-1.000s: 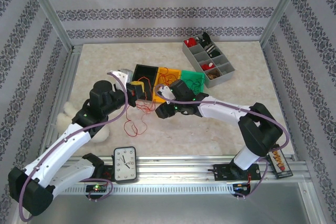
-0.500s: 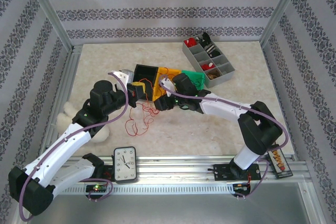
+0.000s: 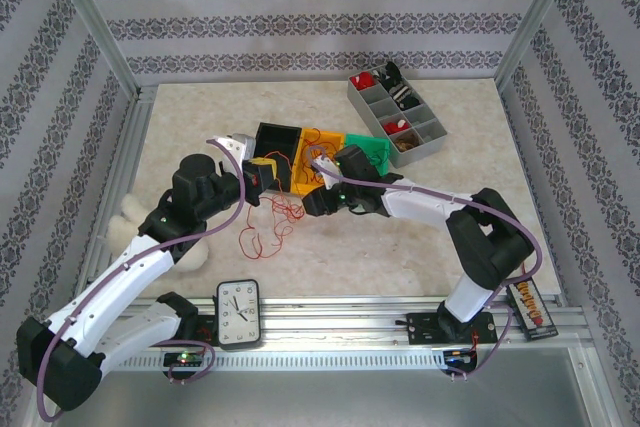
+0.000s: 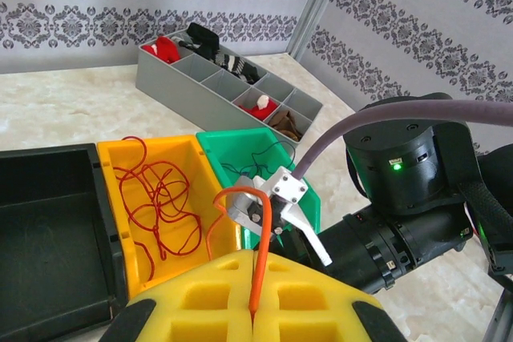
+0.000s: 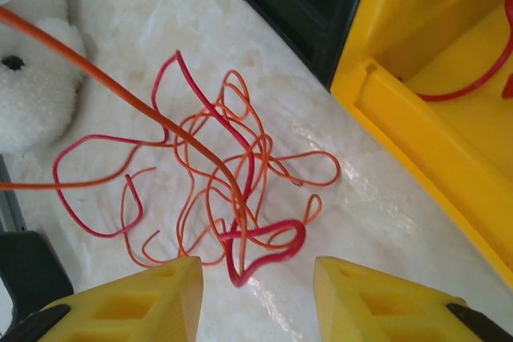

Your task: Untangle the cables

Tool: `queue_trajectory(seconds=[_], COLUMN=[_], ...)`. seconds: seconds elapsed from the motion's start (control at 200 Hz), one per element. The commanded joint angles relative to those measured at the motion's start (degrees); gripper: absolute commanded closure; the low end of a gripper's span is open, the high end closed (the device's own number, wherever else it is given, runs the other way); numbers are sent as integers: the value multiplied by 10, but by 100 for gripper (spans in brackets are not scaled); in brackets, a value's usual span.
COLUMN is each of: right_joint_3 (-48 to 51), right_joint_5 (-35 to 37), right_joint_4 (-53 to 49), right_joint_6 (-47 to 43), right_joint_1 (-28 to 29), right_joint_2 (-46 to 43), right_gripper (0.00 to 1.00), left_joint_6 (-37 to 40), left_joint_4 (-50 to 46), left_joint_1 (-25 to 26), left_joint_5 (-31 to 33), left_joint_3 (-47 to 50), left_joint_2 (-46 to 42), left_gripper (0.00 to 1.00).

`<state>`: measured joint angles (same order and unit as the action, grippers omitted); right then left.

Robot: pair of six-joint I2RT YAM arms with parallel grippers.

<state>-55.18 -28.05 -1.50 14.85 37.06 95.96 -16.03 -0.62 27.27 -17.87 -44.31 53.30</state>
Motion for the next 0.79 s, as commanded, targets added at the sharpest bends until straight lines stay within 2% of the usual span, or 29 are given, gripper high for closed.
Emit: queue_trajectory(seconds=[0.0, 0.39, 0.789], right_joint_3=[14, 0, -14], right_joint_5=[-14, -37, -44], right_joint_4=[0, 27, 60], right_joint_6=[0, 20, 41], right_joint_1=[-8, -23, -28], right_joint_2=[-30, 6, 51], right_gripper=[58, 66, 67], left_joint_6=[2, -3, -3], left_joint_4=[18, 23, 21], left_joint_1=[-4, -4, -5], left_joint_5=[2, 1, 4], left_joint_3=[10, 18, 25], left_joint_2=[-4, -3, -15], left_gripper=[100, 100, 100])
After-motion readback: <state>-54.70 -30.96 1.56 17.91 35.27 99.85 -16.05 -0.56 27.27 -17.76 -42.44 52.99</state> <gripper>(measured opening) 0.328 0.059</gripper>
